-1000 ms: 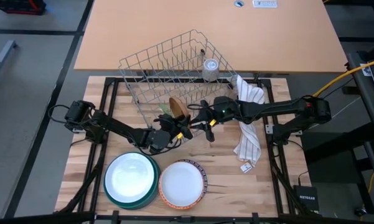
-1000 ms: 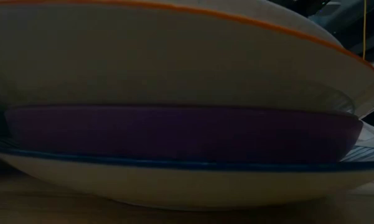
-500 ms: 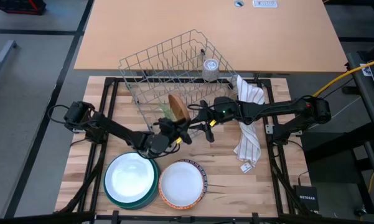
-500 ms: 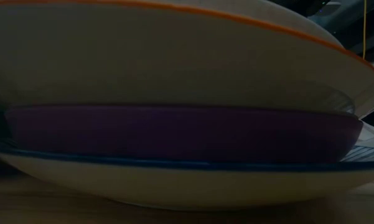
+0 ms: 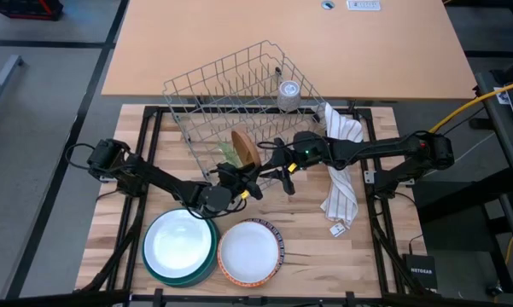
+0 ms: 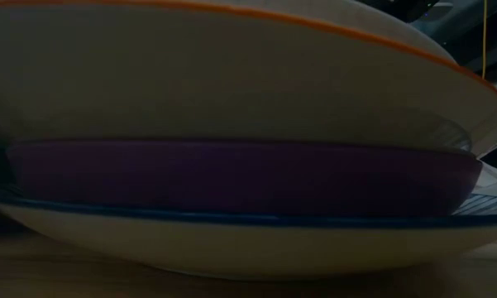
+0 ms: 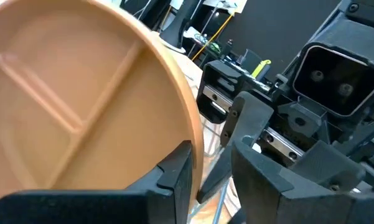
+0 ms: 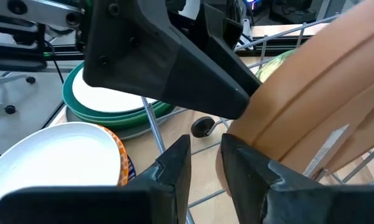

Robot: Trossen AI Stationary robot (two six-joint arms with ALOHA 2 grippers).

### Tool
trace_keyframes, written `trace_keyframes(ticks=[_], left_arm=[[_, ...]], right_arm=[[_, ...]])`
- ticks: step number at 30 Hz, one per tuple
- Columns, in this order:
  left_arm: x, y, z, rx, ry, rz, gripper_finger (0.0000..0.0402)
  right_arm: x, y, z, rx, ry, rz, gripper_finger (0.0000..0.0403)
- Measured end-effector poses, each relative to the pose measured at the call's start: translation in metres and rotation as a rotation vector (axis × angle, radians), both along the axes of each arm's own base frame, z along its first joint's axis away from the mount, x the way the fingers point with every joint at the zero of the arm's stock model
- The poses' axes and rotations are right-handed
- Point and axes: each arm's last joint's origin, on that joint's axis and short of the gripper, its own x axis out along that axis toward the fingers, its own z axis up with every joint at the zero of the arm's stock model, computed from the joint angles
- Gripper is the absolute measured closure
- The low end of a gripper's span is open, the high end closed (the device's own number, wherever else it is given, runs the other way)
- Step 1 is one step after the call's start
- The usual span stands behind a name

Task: Sort dishes
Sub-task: Put the brown plate into the dish rack

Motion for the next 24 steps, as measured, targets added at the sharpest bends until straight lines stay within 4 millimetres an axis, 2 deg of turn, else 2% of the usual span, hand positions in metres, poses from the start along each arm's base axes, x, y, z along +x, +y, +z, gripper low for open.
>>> trace_keyframes(ticks=[12,24], left_arm=[[0.000,0.000,-0.001,0.090,0.106,-0.007,0.0302],[-0.002,0.000,-0.010,0.128,0.229,-0.037,0.0302]], right_arm=[[0.000,-0.001,0.000,-0.008,0.005,-0.020,0.0306],[0.000,-0.001,-0.001,-0.010,0.007,-0.025,0.0306]])
